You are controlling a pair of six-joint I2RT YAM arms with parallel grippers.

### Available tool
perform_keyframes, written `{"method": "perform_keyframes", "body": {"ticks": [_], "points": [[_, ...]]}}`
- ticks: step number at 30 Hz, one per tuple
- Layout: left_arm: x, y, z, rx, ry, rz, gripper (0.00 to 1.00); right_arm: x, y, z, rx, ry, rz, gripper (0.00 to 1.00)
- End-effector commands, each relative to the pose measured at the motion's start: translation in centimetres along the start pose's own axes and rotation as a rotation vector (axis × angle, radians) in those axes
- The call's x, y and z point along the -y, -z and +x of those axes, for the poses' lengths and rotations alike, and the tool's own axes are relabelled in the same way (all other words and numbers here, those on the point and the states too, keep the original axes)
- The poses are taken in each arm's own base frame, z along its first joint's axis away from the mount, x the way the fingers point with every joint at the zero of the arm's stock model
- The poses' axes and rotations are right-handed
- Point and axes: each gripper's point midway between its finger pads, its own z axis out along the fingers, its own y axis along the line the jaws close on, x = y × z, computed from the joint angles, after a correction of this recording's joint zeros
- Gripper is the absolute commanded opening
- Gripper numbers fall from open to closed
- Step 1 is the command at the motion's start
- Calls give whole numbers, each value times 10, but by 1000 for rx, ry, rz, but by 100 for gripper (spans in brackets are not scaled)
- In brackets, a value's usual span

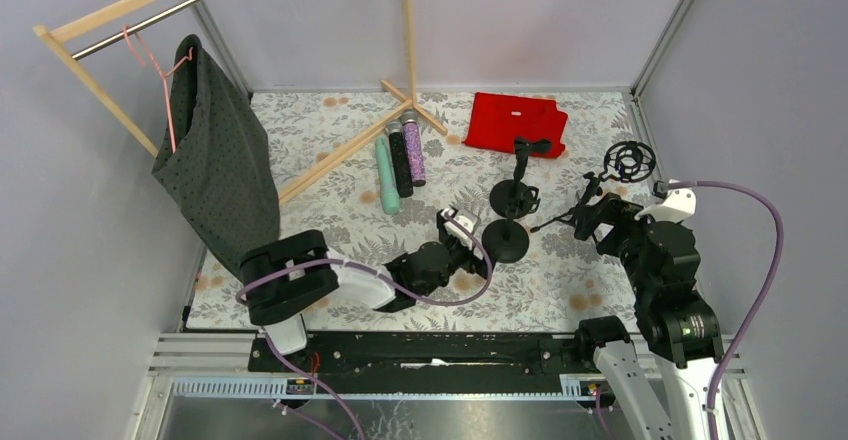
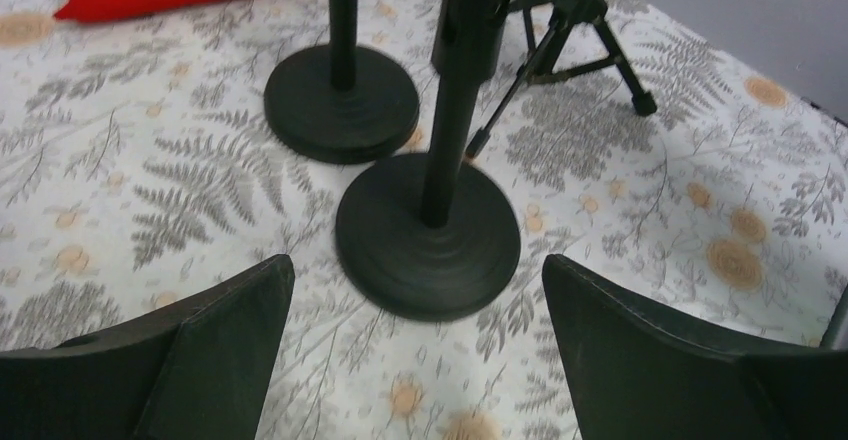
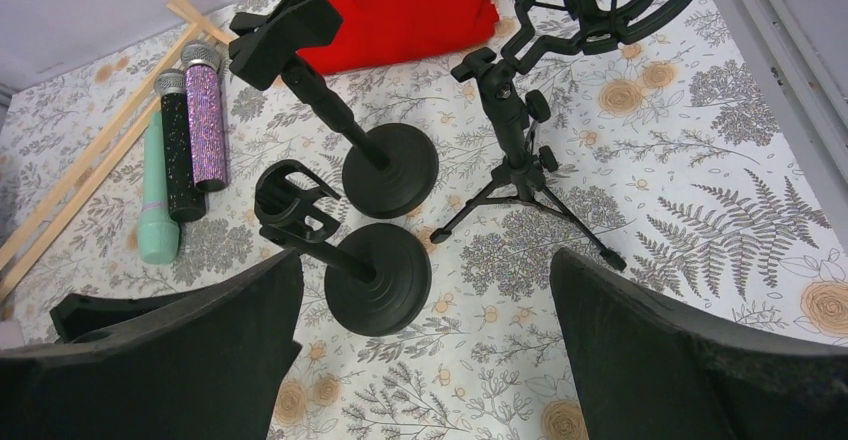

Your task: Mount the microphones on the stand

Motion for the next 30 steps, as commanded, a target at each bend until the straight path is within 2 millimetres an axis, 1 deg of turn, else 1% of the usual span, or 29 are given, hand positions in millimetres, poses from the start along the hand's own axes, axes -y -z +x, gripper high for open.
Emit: {"method": "perform_keyframes", "body": {"ticks": [1,3,7,10,15,19,25,28,30], "points": [[29,-26,-59,192,-3,73,99,2,1,-12,67,-18,10,100],[36,-34,-61,197,-21,94,97,2,1,-12,66,-17,11,100],[49,-48,-60,196,-26,136,83,2,1,-13,69,-18,14,100],[52,-56,-58,187,-40,139,80,3,4,-15,82,-21,12,100],[48,-70,-52,168,-49,119,76,4,5,-16,92,-23,15,100],[41,-82,-48,149,-18,96,72,3,4,-15,84,-22,13,100],[35,-91,-44,143,-9,81,70,2,4,-14,82,-21,9,100],[33,-97,-41,134,-16,72,62,2,3,-14,79,-20,7,100],[32,-100,-40,129,-17,62,52,2,3,-14,80,-21,7,100]]}}
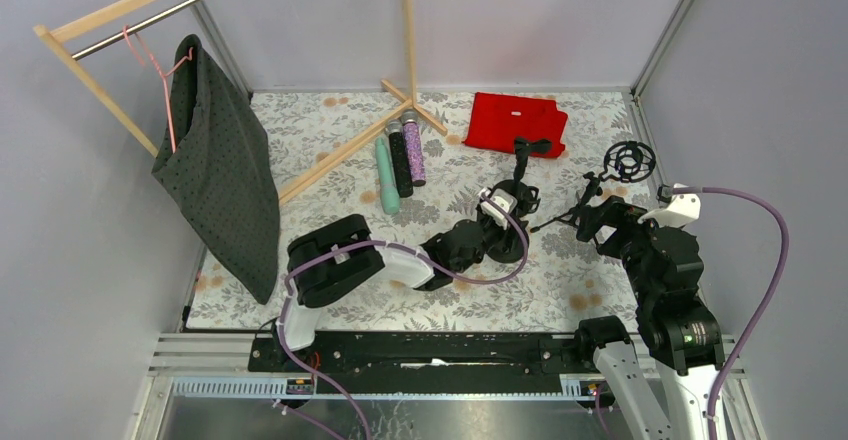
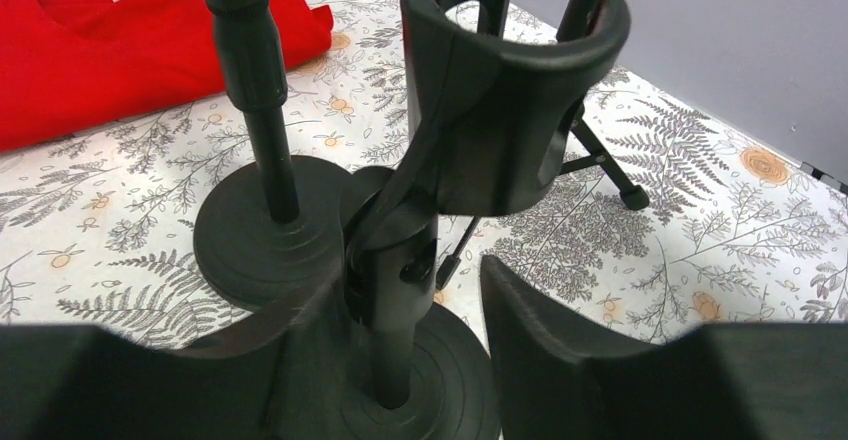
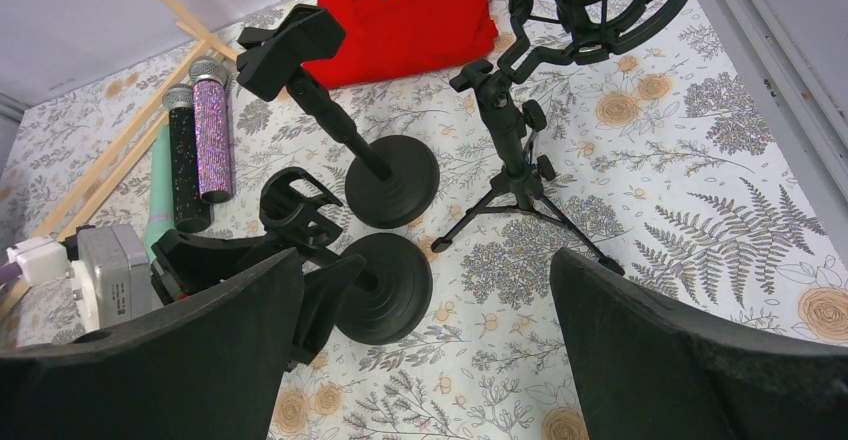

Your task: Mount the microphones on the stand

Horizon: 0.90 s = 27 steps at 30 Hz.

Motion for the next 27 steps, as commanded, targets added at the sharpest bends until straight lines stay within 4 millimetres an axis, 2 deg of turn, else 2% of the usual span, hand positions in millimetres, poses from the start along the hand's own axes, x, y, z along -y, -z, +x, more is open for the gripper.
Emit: {"method": "perform_keyframes", "body": {"ticks": [1,6,10,12,13,17,27], "points": [[3,-14,-16,39,22,-7,48,0,-3,-8,35,-12,9,100],[2,-15,-12,20,16,-13,43,1,-3,-8,35,-12,12,100],[3,-14,-14,14,-16,-2,20,0,-3,-8,33,-12,12,100],[6,-13,-16,0,-45,21,3,0,-3,-8,36,-13,9,100],[8,-11,-17,-5,-61,39,0,0,-3,-8,35,-12,8,100],[11,11,-25,11,-63,85,0,-1,-3,-8,32,-11,1,100],[-15,90,-11,-78,-76,77,0,-3,-4,-7,25,-8,-6,100]]}}
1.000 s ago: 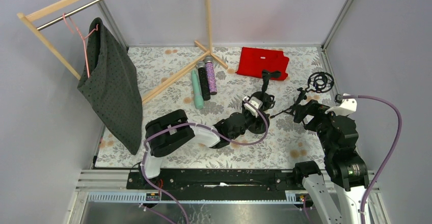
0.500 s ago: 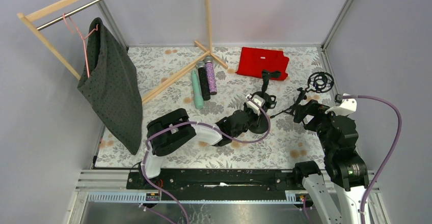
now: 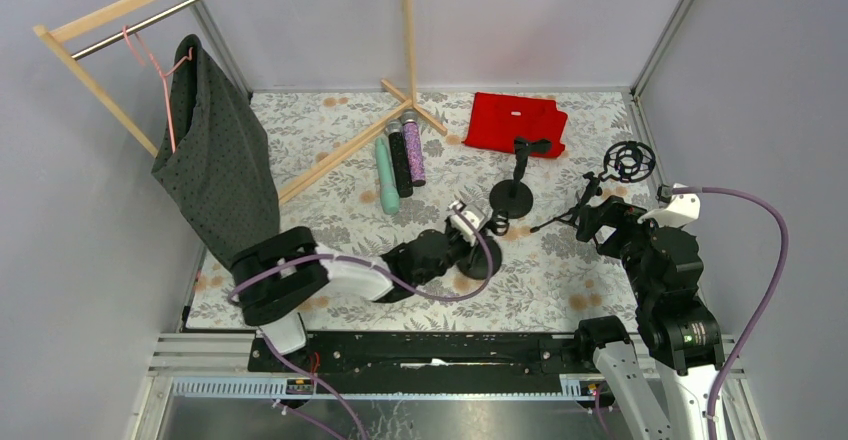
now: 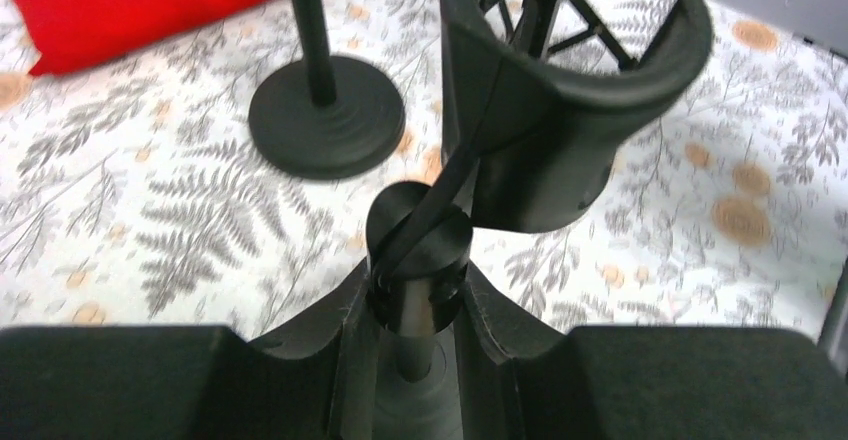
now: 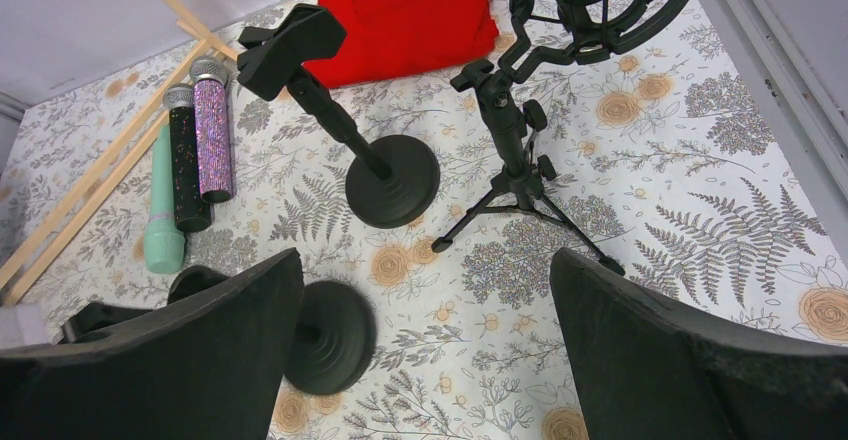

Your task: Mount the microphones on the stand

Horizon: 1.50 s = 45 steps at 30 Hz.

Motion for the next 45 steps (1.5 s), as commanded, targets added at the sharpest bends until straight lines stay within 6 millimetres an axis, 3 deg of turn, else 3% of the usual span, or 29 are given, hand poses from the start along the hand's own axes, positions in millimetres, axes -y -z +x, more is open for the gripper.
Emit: {"method": "perform_keyframes", "body": {"ticks": [1,7,12,21,25,32,36,40,45], "points": [[-2,34,-6,4,-9,34,0,-3,-4,-6,22,-7,-7,100],[-14,87,-6,15,30,35,0,-6,-6,-3,1,-2,-23,100],[-52,133,-13,70,86,-129,0,-8,-9,-2,-18,0,-27,100],[-109,196,-37,125,155,-420,0,-28,-18,7,-139,-9,-92,100],[-139,221,-31,143,236,-609,0,-49,-16,7,-215,-35,-176,100],[-135,218,-20,141,261,-574,0,-77,-13,-3,-283,-102,-265,100],[-135,218,-22,139,232,-568,0,-86,-20,3,-351,-131,-291,100],[-130,217,-23,142,182,-521,0,-90,-26,-4,-347,-114,-292,100],[-106,205,-20,130,110,-355,0,-126,-32,-11,-350,-208,-475,100]]}}
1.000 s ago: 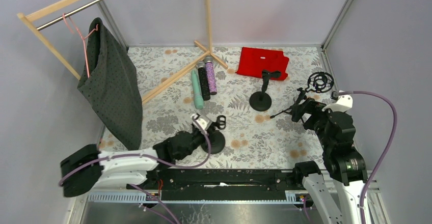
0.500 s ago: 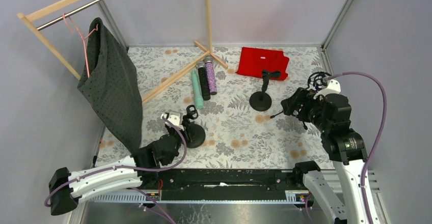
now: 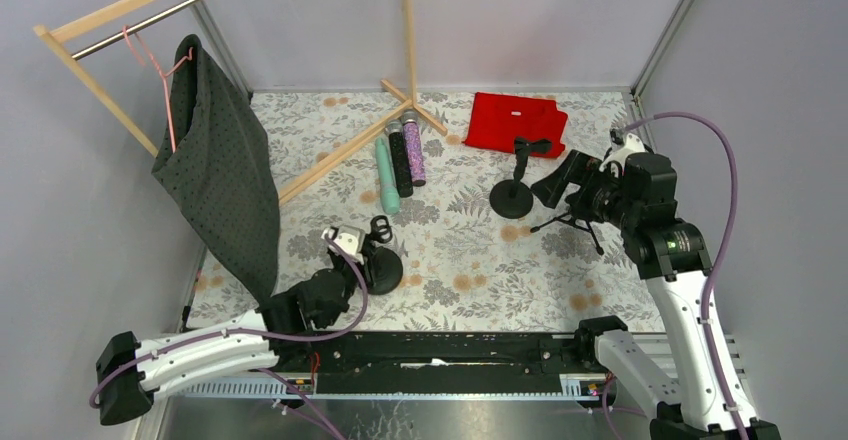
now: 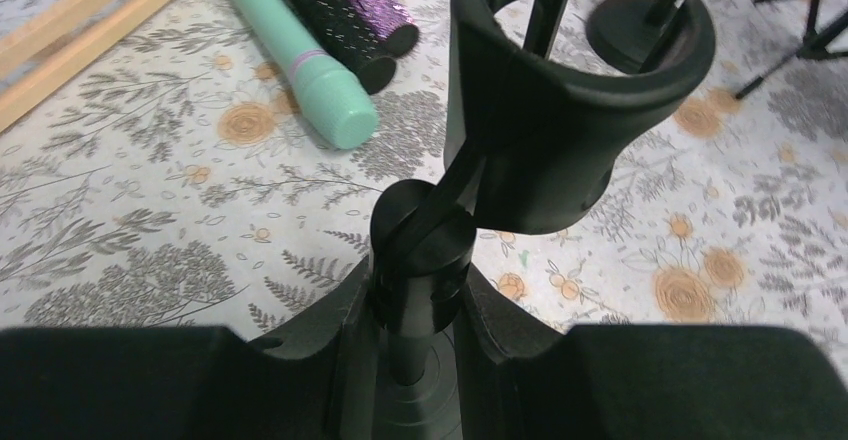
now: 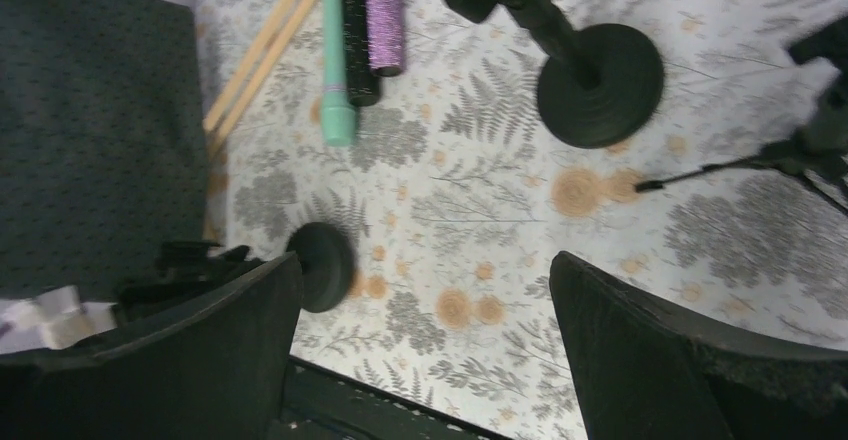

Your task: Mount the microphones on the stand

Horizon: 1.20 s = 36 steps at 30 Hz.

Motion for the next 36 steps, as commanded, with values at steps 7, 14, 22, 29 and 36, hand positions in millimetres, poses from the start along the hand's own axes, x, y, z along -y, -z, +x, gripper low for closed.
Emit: {"method": "perform_keyframes", "body": {"ticks": [7,14,22,29,36], "points": [[49,3,-17,73,-21,271,0,-66,-29,-22,-9,-1,-232,96],[37,2,-13,44,58,190,0,-135,-95,24,-177,233,-224,97],[22,5,-18,85,113,131,0,-158,-209,50,-265,297,-183,90],[2,7,-15,99,208,27,0,-162,-298,70,-313,350,-123,76],[5,2,-11,68,182,14,0,-167,-349,72,-308,391,-98,63]]}}
